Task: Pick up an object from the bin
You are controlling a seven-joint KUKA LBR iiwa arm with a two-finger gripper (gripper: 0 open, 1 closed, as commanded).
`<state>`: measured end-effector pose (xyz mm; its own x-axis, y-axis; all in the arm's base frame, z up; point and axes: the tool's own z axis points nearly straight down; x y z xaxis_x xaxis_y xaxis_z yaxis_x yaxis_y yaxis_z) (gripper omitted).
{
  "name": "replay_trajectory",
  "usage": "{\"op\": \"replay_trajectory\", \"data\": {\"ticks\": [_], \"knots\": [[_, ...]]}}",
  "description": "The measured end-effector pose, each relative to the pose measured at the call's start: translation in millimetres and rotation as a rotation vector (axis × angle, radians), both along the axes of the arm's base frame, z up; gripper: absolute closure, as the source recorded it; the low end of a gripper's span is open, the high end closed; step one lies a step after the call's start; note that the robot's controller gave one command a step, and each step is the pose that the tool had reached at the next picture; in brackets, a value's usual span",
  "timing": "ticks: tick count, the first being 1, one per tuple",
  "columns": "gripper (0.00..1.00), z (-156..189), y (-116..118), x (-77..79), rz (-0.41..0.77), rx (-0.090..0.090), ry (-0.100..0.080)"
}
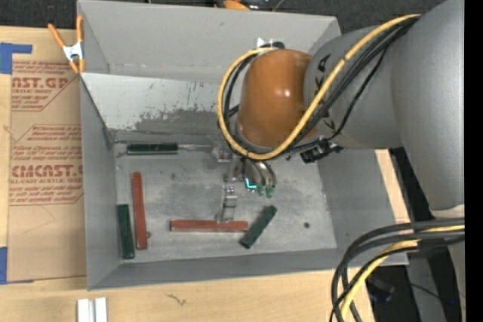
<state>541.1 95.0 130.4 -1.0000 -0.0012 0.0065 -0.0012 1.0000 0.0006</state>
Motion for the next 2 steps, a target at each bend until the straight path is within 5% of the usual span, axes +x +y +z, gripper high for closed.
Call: {"op": "replay_trajectory", "data": {"ticks": [1, 2], "knots": [[0.0, -64.3, 27.3, -49.6, -0.101, -0.001, 0.002], [0.0, -30.1, 57.1, -57.1, -0.221, 0.001, -0.007]]}}
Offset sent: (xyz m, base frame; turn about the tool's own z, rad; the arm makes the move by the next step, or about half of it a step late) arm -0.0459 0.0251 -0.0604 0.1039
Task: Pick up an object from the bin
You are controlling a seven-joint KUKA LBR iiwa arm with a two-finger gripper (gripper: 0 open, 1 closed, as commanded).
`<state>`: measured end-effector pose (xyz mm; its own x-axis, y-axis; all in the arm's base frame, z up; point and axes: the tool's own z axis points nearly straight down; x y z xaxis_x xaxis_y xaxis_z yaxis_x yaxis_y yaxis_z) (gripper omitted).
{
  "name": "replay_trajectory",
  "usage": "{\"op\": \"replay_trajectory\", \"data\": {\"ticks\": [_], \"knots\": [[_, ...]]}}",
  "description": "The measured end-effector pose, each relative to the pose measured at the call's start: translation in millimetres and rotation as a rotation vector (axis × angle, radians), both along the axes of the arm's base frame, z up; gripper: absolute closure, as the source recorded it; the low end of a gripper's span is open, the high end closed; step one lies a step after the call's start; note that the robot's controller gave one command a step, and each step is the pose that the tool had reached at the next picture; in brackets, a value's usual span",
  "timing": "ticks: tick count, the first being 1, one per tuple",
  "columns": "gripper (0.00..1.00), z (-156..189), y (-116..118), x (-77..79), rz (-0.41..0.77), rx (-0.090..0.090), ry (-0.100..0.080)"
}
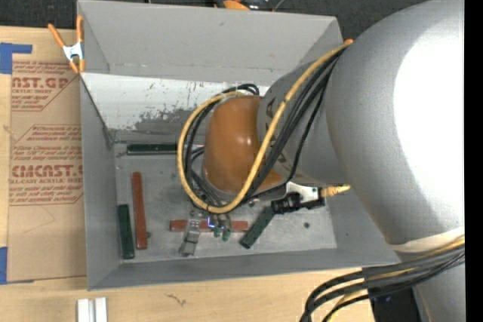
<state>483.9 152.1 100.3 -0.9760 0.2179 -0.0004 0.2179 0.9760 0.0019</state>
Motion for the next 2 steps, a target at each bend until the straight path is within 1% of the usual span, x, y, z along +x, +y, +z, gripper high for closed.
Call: {"op": "replay_trajectory", "data": {"ticks": [1, 2], "knots": [[0.0, -1.1, -80.4, -2.4, -0.111, -0.005, 0.003], [0.0, -32.6, -12.8, -1.8, -0.16, 0.0, 0.004]]}}
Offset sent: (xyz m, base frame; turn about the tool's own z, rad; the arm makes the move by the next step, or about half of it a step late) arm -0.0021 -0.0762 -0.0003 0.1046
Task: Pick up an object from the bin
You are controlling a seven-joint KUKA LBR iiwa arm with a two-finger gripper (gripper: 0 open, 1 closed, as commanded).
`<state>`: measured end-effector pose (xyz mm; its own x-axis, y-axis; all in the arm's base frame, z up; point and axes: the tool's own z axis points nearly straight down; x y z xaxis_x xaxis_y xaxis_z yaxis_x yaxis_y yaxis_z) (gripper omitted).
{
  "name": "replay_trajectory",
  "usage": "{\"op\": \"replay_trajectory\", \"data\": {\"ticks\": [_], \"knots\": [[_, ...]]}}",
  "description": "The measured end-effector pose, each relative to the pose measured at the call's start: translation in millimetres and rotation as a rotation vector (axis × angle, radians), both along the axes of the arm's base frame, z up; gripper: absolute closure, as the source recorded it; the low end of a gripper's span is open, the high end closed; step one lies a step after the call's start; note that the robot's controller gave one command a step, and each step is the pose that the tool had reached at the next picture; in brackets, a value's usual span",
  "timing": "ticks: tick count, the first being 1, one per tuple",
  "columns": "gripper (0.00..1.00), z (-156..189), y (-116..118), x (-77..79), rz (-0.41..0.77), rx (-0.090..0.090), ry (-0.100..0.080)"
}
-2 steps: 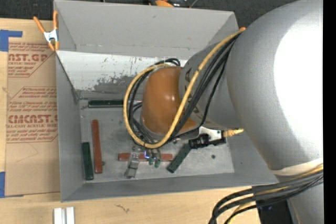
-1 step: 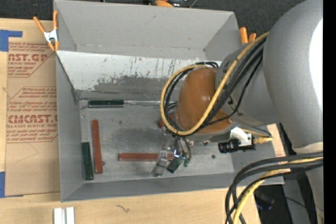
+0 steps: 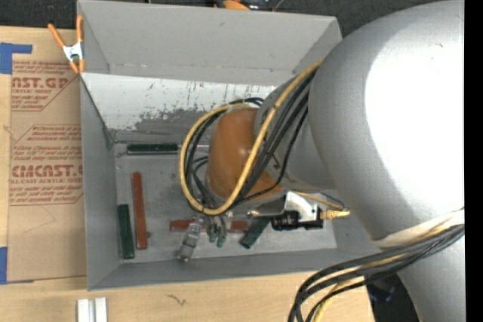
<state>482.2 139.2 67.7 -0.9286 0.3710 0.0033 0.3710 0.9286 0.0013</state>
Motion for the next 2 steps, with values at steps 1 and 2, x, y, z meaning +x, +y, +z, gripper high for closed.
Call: {"op": "replay_trajectory", "data": {"ticks": [1, 2], "knots": [[0.0, 1.4, -106.1, 1.2, 0.002, -0.006, 0.0], [1.0, 1.7, -100.6, 1.2, 0.009, -0.002, -0.001]]}}
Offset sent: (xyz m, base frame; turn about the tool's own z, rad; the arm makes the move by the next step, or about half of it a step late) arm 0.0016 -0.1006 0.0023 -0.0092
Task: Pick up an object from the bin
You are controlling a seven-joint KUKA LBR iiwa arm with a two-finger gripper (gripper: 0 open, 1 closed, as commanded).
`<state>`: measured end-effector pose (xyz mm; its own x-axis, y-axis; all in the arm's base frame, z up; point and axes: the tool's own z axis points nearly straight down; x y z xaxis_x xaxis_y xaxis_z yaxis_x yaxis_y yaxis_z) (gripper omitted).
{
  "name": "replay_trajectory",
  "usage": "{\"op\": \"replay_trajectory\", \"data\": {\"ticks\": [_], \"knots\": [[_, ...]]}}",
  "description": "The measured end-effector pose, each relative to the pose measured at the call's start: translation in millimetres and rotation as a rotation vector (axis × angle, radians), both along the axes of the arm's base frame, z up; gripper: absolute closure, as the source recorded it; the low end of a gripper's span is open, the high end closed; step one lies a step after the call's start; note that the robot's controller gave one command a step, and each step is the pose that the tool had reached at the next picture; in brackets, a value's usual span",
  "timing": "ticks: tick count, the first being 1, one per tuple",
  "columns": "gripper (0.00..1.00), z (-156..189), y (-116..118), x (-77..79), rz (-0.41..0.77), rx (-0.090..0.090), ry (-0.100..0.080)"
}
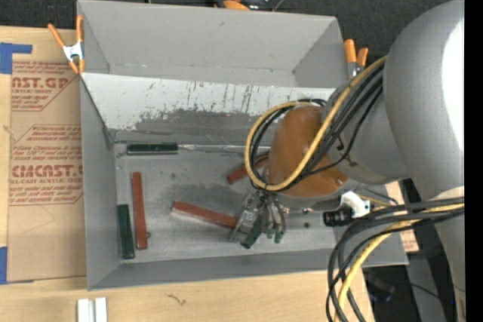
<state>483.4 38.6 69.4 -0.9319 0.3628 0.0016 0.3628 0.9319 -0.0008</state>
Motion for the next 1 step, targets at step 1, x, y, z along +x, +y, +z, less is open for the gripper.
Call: {"op": "replay_trajectory", "data": {"ticks": [1], "knots": [[1.0, 16.6, 0.2, -0.2, 0.0, 0.001, -0.002]]}}
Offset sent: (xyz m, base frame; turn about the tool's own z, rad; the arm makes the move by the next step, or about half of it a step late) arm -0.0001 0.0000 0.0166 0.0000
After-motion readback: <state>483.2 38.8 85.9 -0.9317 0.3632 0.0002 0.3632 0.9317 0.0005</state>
